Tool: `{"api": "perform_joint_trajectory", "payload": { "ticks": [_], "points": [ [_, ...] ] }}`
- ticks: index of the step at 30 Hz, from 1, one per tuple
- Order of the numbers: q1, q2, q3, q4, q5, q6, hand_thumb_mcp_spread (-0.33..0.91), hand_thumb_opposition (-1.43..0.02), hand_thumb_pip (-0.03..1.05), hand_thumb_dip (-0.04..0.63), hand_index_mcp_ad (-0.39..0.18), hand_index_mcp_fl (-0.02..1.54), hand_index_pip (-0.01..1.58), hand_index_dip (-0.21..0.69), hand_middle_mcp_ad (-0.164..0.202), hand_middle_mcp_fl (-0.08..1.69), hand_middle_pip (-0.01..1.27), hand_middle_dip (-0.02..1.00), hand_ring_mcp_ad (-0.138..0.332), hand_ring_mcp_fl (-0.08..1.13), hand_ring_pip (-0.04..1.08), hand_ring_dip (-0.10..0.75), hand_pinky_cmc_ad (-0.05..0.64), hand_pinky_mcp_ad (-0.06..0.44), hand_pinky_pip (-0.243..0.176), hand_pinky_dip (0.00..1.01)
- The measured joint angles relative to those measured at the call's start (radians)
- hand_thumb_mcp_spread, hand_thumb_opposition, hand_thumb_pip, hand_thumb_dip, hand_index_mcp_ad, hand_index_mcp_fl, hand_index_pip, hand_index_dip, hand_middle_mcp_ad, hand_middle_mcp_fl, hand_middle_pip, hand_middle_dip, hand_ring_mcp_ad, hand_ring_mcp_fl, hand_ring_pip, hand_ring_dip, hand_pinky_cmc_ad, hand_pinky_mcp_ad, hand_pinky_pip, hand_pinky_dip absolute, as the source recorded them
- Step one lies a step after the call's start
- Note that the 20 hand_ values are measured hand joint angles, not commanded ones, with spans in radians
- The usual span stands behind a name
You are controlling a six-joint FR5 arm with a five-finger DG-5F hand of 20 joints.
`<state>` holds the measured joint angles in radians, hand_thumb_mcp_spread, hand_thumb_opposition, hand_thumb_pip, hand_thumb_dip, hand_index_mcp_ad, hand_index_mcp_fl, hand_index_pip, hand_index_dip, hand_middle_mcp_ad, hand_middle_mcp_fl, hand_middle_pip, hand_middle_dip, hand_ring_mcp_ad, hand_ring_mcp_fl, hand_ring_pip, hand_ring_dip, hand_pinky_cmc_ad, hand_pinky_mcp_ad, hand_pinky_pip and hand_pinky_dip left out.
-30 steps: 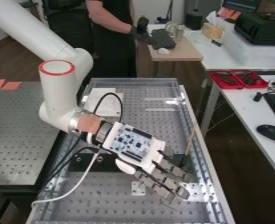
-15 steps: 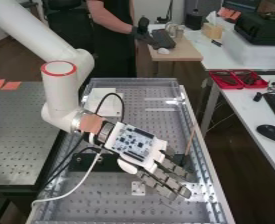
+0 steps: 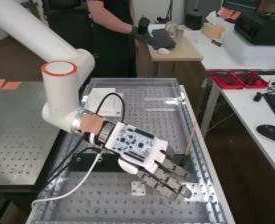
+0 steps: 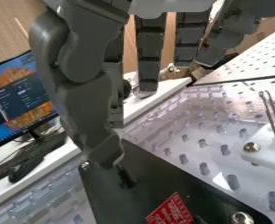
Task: Grab the drill bit and place it in the clear container
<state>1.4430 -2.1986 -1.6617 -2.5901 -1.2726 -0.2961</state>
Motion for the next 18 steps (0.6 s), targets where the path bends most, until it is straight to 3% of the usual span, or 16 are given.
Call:
{"api": "perform_joint_trajectory", "payload": {
  "ticks": [10, 18],
  "points": [
    [-0.003, -0.003, 0.007, -0.007, -0.004, 0.002, 0.53, -0.91, 0.55, 0.255, -0.140, 0.67, 1.07, 0.129, 0.065, 0.34, 0.13, 0.17, 0.162, 0.08, 0.11, -0.019, 0.325, 0.133, -0.075, 0.18],
    [-0.005, -0.005, 0.011, -0.007, -0.002, 0.001, 0.52, -0.89, 0.56, 0.253, -0.138, 0.67, 1.05, 0.106, 0.065, 0.32, 0.13, 0.17, 0.161, 0.06, 0.11, -0.019, 0.328, 0.133, -0.075, 0.18]
  ]
}}
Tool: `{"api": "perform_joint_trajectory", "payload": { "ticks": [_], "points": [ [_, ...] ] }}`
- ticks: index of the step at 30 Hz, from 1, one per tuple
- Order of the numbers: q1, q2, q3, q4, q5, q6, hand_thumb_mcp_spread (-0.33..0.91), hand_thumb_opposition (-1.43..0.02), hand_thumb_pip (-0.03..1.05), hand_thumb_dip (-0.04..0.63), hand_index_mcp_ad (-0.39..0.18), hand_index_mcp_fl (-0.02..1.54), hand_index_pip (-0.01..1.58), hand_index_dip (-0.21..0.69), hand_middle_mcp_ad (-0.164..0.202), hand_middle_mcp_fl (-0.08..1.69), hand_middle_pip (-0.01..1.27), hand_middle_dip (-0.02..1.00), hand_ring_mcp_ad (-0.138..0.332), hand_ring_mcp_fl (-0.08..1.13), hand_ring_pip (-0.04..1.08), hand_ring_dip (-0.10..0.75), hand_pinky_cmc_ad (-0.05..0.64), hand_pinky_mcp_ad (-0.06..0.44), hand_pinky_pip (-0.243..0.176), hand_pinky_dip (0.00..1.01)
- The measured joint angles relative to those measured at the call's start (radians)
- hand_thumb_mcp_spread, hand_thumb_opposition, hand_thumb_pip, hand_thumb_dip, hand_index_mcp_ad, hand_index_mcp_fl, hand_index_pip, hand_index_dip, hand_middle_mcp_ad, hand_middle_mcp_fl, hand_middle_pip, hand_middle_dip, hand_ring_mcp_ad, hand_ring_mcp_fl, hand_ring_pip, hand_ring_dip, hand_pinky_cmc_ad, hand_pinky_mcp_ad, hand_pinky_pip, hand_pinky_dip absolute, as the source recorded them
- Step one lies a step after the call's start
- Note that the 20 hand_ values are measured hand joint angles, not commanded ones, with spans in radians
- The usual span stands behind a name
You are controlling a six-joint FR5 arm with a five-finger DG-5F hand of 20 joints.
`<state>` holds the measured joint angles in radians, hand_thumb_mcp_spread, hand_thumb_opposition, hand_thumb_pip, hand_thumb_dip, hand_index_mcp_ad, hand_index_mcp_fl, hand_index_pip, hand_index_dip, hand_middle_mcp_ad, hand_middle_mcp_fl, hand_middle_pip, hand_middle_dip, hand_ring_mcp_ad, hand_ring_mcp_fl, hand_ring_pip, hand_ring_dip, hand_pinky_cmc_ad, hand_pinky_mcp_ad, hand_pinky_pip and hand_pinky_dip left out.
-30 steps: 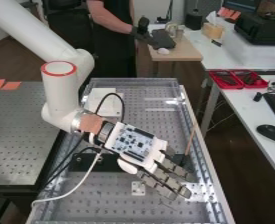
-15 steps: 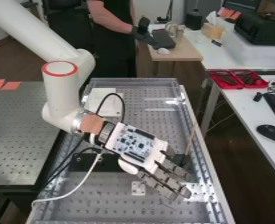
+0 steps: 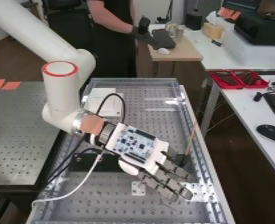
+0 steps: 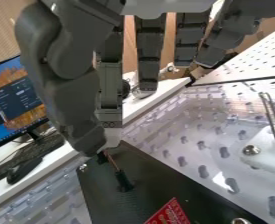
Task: Grab the drill bit and place it in the clear container
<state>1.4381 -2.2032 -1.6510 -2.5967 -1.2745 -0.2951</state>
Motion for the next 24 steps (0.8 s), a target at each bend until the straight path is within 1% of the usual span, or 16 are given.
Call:
{"api": "perform_joint_trajectory", "payload": {
  "ticks": [15, 17, 18, 20, 22, 24],
  "points": [
    [-0.002, -0.002, 0.002, 0.002, -0.003, 0.000, 0.52, -0.89, 0.56, 0.253, -0.138, 0.67, 1.05, 0.106, 0.063, 0.33, 0.13, 0.17, 0.164, 0.06, 0.11, -0.019, 0.328, 0.133, -0.075, 0.18],
    [-0.003, -0.002, 0.001, 0.008, -0.002, 0.000, 0.50, -0.91, 0.55, 0.253, -0.138, 0.75, 1.11, 0.093, 0.063, 0.33, 0.13, 0.17, 0.164, 0.06, 0.11, -0.019, 0.325, 0.133, -0.077, 0.18],
    [-0.003, -0.002, 0.000, 0.012, 0.001, 0.001, 0.51, -0.93, 0.54, 0.253, -0.136, 0.76, 1.13, 0.091, 0.063, 0.33, 0.13, 0.17, 0.164, 0.06, 0.11, -0.019, 0.328, 0.133, -0.077, 0.18],
    [-0.003, -0.002, 0.000, 0.018, 0.006, 0.004, 0.50, -0.96, 0.50, 0.251, -0.127, 0.81, 1.13, 0.094, 0.063, 0.33, 0.13, 0.17, 0.162, 0.06, 0.11, -0.019, 0.325, 0.133, -0.075, 0.18],
    [-0.003, -0.003, -0.001, 0.025, 0.010, 0.009, 0.50, -0.96, 0.50, 0.251, -0.126, 0.82, 1.13, 0.094, 0.061, 0.35, 0.13, 0.17, 0.164, 0.06, 0.11, -0.019, 0.325, 0.133, -0.075, 0.18],
    [-0.002, -0.005, -0.002, 0.031, 0.013, 0.013, 0.50, -0.96, 0.49, 0.251, -0.126, 0.86, 1.13, 0.098, 0.063, 0.36, 0.13, 0.17, 0.162, 0.06, 0.11, -0.019, 0.325, 0.133, -0.077, 0.18]
  ]
}}
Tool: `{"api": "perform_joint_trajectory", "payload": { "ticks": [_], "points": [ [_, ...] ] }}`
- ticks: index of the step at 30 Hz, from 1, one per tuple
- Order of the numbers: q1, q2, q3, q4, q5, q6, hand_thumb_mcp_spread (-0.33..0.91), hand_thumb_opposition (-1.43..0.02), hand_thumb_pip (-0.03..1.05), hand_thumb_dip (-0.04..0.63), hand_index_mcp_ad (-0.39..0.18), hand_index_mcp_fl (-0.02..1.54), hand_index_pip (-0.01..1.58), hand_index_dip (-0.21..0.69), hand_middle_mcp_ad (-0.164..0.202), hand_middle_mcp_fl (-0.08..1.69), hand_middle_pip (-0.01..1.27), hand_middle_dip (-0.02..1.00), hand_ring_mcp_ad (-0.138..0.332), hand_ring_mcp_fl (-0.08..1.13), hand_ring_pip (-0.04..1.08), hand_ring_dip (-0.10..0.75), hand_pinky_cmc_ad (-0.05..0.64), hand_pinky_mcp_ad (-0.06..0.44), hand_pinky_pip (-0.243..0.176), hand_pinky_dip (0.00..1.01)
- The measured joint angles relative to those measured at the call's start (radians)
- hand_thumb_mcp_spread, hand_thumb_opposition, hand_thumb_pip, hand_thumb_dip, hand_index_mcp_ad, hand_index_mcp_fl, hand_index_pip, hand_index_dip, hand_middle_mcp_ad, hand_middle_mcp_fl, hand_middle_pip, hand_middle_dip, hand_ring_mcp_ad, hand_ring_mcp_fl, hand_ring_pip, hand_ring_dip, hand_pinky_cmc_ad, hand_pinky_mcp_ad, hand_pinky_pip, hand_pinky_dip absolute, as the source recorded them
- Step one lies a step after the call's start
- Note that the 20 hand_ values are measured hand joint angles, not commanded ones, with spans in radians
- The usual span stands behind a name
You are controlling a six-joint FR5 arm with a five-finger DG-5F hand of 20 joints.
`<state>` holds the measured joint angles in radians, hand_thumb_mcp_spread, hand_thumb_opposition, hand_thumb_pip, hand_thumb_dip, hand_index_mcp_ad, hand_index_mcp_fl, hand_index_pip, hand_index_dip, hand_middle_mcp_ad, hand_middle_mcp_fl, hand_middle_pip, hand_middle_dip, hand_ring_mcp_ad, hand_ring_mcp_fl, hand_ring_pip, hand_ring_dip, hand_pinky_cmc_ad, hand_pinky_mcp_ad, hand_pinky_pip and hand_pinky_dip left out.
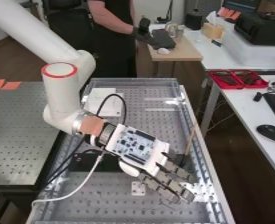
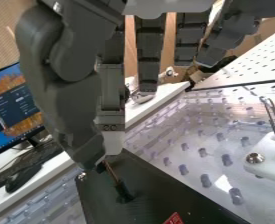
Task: Grab the drill bit and place it in the clear container
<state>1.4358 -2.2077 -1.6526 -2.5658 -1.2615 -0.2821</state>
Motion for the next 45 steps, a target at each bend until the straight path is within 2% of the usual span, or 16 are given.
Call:
{"api": "perform_joint_trajectory", "payload": {
  "ticks": [3, 14, 16, 29, 42, 45],
  "points": [
    [0.000, -0.001, 0.000, 0.002, -0.003, -0.001, 0.52, -0.97, 0.45, 0.251, -0.126, 0.91, 1.07, 0.108, 0.059, 0.37, 0.13, 0.17, 0.164, 0.08, 0.11, -0.019, 0.325, 0.129, -0.075, 0.18],
    [0.000, -0.003, 0.002, -0.006, -0.006, 0.000, 0.54, -0.97, 0.43, 0.251, -0.126, 0.95, 0.98, 0.159, 0.061, 0.39, 0.13, 0.17, 0.161, 0.10, 0.10, -0.012, 0.325, 0.133, -0.075, 0.18],
    [0.000, -0.004, 0.002, -0.007, -0.007, -0.001, 0.57, -0.97, 0.43, 0.251, -0.120, 1.01, 0.95, 0.155, 0.061, 0.39, 0.13, 0.17, 0.161, 0.10, 0.10, -0.012, 0.325, 0.129, -0.075, 0.18],
    [0.002, -0.006, 0.007, -0.020, -0.022, 0.000, 0.56, -0.99, 0.43, 0.251, -0.101, 1.01, 0.99, 0.159, 0.061, 0.39, 0.13, 0.17, 0.159, 0.11, 0.11, -0.012, 0.328, 0.129, -0.075, 0.18],
    [-0.001, 0.032, -0.021, -0.014, -0.008, -0.033, 0.52, -1.00, 0.47, 0.251, -0.110, 0.86, 1.12, 0.155, 0.061, 0.38, 0.13, 0.17, 0.162, 0.11, 0.11, -0.012, 0.328, 0.133, -0.075, 0.18],
    [-0.002, 0.052, -0.033, -0.004, -0.011, -0.043, 0.49, -1.01, 0.53, 0.253, -0.110, 0.82, 1.13, 0.157, 0.061, 0.38, 0.13, 0.17, 0.162, 0.11, 0.11, -0.012, 0.328, 0.129, -0.075, 0.18]
  ]
}}
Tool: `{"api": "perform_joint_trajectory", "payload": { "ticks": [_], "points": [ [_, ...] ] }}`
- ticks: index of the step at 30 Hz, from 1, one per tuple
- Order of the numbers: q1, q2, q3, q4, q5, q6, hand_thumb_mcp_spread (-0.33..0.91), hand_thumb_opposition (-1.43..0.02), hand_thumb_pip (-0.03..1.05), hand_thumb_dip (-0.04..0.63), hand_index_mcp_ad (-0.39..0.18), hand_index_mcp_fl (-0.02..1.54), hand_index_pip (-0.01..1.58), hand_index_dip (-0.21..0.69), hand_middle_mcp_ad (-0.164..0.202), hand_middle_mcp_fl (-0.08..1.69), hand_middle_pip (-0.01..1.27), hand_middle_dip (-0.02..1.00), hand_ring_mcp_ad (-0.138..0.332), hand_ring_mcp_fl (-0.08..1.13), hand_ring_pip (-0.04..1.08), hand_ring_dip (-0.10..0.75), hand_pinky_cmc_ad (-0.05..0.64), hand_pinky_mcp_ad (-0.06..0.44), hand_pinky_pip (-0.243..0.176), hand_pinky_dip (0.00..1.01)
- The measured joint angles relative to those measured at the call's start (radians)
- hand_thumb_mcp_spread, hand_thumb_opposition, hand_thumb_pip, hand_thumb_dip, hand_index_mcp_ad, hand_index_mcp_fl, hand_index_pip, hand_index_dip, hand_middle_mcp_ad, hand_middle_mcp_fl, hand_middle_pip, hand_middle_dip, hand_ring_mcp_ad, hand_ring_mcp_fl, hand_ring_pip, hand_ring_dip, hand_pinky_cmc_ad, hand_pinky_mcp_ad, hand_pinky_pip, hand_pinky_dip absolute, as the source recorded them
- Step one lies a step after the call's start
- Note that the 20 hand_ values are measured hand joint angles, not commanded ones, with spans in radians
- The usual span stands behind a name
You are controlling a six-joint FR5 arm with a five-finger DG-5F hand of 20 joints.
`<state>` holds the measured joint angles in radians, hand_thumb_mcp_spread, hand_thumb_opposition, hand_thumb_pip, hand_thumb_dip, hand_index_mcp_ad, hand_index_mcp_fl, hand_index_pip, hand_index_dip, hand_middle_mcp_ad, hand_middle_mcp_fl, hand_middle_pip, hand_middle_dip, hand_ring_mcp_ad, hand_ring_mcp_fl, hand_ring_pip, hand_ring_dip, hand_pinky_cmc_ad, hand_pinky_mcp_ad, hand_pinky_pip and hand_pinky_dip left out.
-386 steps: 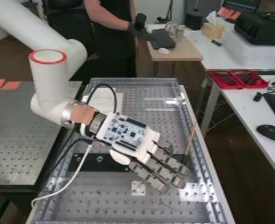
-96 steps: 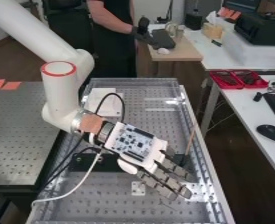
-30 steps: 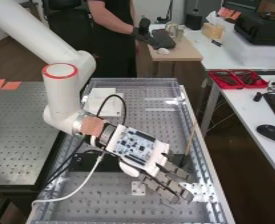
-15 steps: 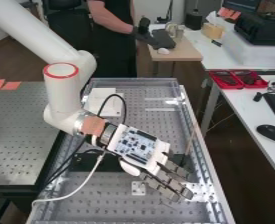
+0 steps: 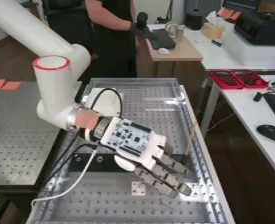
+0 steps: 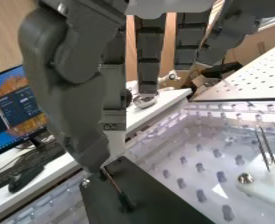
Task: Grab the drill bit and place it in the clear container
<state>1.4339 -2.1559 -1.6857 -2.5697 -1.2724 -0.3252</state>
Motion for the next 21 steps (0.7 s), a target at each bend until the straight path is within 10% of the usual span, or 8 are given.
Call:
{"api": "perform_joint_trajectory", "payload": {
  "ticks": [15, 21],
  "points": [
    [0.008, 0.016, -0.006, -0.008, -0.015, -0.008, 0.46, -0.90, 0.62, 0.265, -0.110, 0.54, 0.84, 0.063, 0.058, 0.32, 0.12, 0.17, 0.166, 0.05, 0.10, -0.012, 0.328, 0.129, -0.075, 0.18],
    [0.006, 0.036, 0.003, -0.068, -0.032, -0.025, 0.37, -0.80, 0.53, 0.253, -0.110, 0.13, 0.49, 0.072, 0.058, 0.14, 0.12, 0.17, 0.166, 0.00, 0.10, -0.012, 0.326, 0.133, -0.077, 0.19]
  ]
}}
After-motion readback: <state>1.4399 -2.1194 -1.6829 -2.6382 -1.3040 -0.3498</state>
